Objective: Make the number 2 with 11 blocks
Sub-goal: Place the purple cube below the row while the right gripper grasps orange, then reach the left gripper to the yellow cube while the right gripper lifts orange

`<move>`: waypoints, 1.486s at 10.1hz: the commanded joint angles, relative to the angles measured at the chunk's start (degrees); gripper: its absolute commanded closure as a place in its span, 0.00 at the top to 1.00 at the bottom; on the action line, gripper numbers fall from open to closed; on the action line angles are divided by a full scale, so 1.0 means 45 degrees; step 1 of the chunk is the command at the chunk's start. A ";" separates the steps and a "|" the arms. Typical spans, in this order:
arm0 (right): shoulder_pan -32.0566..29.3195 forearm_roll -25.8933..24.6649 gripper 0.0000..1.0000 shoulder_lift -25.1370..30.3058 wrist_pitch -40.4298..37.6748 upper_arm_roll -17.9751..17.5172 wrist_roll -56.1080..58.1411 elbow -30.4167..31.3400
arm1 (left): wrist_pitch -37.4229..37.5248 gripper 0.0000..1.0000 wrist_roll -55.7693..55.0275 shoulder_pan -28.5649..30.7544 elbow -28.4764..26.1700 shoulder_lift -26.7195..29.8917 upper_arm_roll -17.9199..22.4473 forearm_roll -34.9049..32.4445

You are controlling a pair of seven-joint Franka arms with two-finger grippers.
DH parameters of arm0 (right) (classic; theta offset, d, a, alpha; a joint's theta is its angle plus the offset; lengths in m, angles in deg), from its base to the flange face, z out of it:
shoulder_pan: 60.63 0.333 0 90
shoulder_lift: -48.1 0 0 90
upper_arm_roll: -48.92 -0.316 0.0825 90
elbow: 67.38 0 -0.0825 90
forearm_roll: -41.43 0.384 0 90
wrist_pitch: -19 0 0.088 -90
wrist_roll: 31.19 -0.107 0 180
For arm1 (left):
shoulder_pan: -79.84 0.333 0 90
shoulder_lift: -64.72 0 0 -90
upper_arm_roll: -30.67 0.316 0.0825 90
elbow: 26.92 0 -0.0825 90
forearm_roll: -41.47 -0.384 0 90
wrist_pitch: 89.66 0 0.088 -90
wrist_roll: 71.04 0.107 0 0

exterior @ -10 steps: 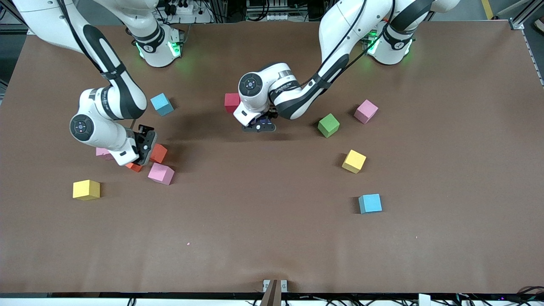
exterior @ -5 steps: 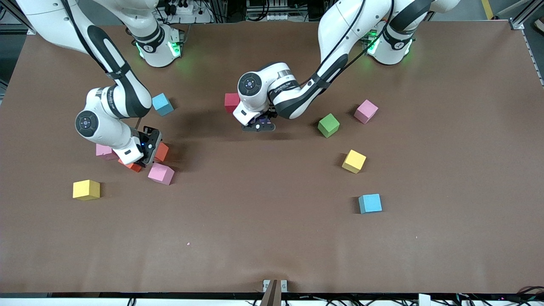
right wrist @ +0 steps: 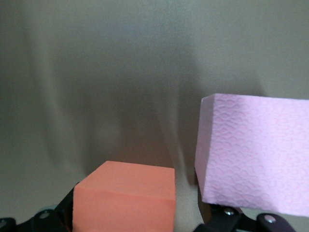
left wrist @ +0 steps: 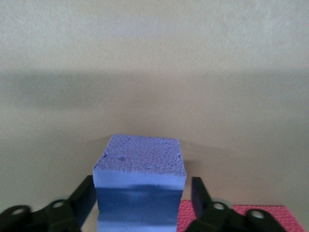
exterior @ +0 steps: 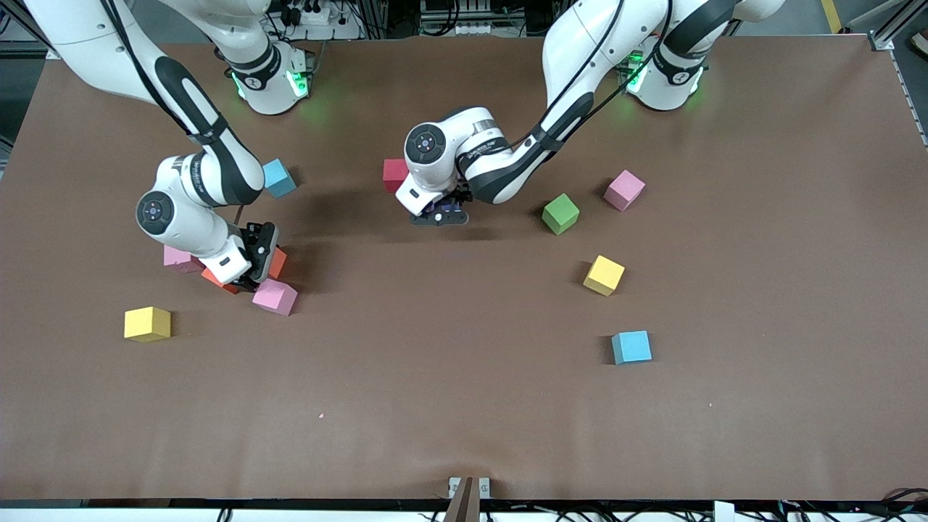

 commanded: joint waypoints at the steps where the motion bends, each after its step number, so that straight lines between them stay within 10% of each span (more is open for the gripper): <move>1: -0.0174 0.0322 1.00 0.0039 0.0032 -0.0066 0.0043 0.0179 | 0.0135 1.00 -0.0367 0.0305 0.0057 0.0678 0.0110 -0.0089; 9: -0.0116 0.0322 0.97 0.0430 -0.0477 0.0032 -0.0838 0.0121 | 0.1932 1.00 0.0235 0.5090 -0.0975 0.2048 -0.0085 -0.0245; 15: -0.0038 0.0166 0.48 0.0508 -0.0476 0.0266 -0.0819 0.0024 | 0.1014 1.00 0.0238 0.7374 -0.3612 0.3473 -0.0124 -0.0949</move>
